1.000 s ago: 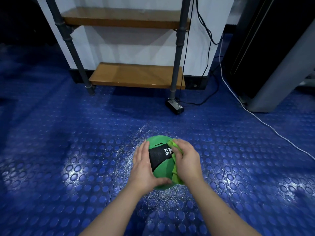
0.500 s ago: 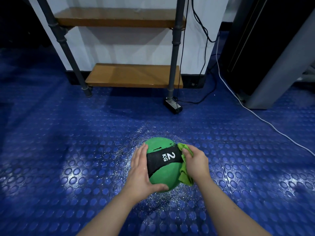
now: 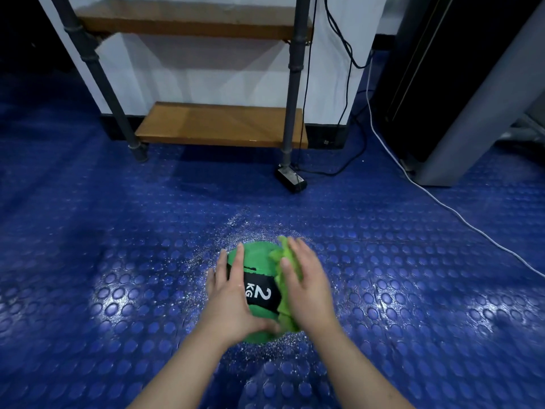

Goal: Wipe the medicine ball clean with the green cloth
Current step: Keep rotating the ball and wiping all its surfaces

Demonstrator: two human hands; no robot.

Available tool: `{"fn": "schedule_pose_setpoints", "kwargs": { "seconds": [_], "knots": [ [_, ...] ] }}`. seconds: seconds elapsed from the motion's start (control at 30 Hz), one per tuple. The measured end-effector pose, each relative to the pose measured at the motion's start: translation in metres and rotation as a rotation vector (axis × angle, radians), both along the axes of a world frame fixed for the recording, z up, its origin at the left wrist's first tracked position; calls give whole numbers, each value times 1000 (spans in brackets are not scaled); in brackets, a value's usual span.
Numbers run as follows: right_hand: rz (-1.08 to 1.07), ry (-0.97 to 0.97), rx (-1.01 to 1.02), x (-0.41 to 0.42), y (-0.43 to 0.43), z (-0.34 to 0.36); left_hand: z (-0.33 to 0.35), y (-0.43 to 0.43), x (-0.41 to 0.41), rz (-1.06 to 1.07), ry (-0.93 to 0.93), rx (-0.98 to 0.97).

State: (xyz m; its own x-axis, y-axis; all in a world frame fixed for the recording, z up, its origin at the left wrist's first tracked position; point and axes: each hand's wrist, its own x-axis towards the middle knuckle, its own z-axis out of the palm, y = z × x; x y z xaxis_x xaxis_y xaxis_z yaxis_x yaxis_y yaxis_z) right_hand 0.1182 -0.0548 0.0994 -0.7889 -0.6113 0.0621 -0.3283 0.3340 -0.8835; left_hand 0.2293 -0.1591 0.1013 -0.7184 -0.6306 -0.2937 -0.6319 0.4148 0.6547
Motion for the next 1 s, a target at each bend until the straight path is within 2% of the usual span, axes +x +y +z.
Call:
{"fn": "schedule_pose_setpoints", "kwargs": {
  "seconds": [0.07, 0.1, 0.2, 0.33, 0.4, 0.47, 0.5, 0.57, 0.63, 0.7, 0.77, 0.9, 1.0],
  "knots": [
    [41, 160, 179, 5, -10, -9, -6, 0, -2, 6, 23, -35],
    [5, 175, 206, 3, -13, -10, -8, -2, -1, 1, 26, -42],
    [-145, 4, 217, -15, -22, -8, -11, -3, 2, -12, 27, -47],
    [-221, -220, 403, -42, -26, -16, -14, -1, 9, -62, 27, -59],
    [-265, -302, 366, -46, -25, -23, -14, -3, 11, -67, 30, -46],
    [-335, -336, 241, -44, -23, -23, -14, -7, 9, -54, 27, -31],
    [-365, -322, 159, -41, -22, -21, -12, -10, 8, -43, 30, -18],
    [-386, -169, 45, -29, -21, -10, -10, -13, 3, -16, 38, 10],
    [-285, 12, 6, -13, -25, -2, -8, -16, -1, -6, 38, 18],
    [-152, 137, 114, 0, -32, -4, -10, -15, -3, -30, 35, 16],
    [-164, 171, 204, 0, -35, -6, -12, -14, -2, -53, 47, 7],
    [-286, 19, 373, -18, -48, -3, -10, -20, -8, -39, 33, 14],
    [-330, -135, 389, -38, -59, -6, -13, -29, -10, -67, 26, 32]
  ]
}}
